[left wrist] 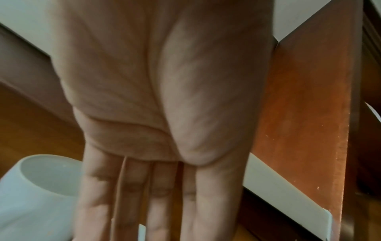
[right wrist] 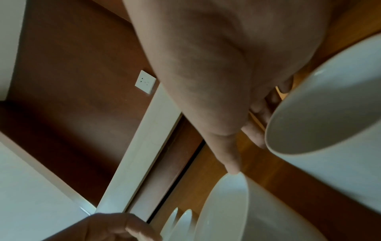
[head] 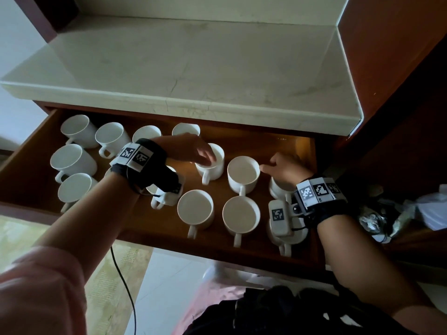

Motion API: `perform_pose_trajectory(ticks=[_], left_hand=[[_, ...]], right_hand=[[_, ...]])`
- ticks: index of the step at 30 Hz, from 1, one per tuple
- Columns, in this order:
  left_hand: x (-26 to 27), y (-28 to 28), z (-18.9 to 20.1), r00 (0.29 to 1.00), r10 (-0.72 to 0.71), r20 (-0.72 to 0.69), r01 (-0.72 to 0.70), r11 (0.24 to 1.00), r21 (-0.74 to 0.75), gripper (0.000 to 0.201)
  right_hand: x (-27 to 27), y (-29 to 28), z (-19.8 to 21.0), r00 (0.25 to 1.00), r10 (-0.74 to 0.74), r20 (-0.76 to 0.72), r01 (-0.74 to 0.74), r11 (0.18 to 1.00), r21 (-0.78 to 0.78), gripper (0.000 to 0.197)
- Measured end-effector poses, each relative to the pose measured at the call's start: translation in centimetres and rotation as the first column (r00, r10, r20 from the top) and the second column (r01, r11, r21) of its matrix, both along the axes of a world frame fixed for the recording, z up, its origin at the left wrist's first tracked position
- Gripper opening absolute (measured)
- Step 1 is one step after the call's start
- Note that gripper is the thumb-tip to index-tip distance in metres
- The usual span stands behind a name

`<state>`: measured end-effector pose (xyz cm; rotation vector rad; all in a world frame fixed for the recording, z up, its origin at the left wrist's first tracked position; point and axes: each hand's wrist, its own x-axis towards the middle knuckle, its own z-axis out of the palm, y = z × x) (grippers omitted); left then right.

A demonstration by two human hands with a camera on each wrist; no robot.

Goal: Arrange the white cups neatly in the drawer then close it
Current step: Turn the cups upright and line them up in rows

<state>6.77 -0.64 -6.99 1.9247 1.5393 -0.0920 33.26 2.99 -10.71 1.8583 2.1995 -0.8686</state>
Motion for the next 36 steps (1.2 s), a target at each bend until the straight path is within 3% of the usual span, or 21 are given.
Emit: perform_pose_trajectory(ticks=[4,9,12,17,23,29,36], left_hand=[[-0.9,0.1,-0.4,0.998,-0.051,0.037,0.047,0.993,0.106,0.034],[-2.9,0.2,-1.3,0.987,-0.153,-0.049,0.156,0.986,0.058,0.058],[-3.7,0.0,-1.4,0.984,-0.173,-0.032,0.174,0.984,0.047,0.066],[-3.9,0.4,-2.3,0.991,-0.131,0.010,0.129,0.987,0.091,0.072],[-3.2,0.9,-3.0,0.995,-0.095,0.001,0.095,0.995,0.024,0.080],[-2.6,2.2,-3.0,0.997,-0.065,-0.041,0.064,0.998,-0.019,0.083],[-1.8,2.4,-4.5,0.999,-0.013,0.051,0.013,1.000,0.001,0.091]], right_hand=[[-0.7,-0.2,0.7,0.997,0.043,0.057,-0.041,0.999,-0.027,0.059],[-1.8,-0.9,2.7,0.990,0.022,0.141,-0.012,0.998,-0.069,0.071],[-3.7,-1.8,3.5,0.988,-0.018,0.150,0.029,0.997,-0.070,0.073],[-7.9,-3.2,3.1,0.986,-0.088,0.140,0.099,0.993,-0.069,0.078],[-10.6,-3.5,1.9,0.977,-0.094,0.190,0.106,0.993,-0.056,0.088],[-10.9,-2.1,1.1,0.963,-0.066,0.260,0.089,0.993,-0.076,0.090],[-10.0,-1.1,0.3,0.971,-0.027,0.238,0.060,0.989,-0.132,0.094]])
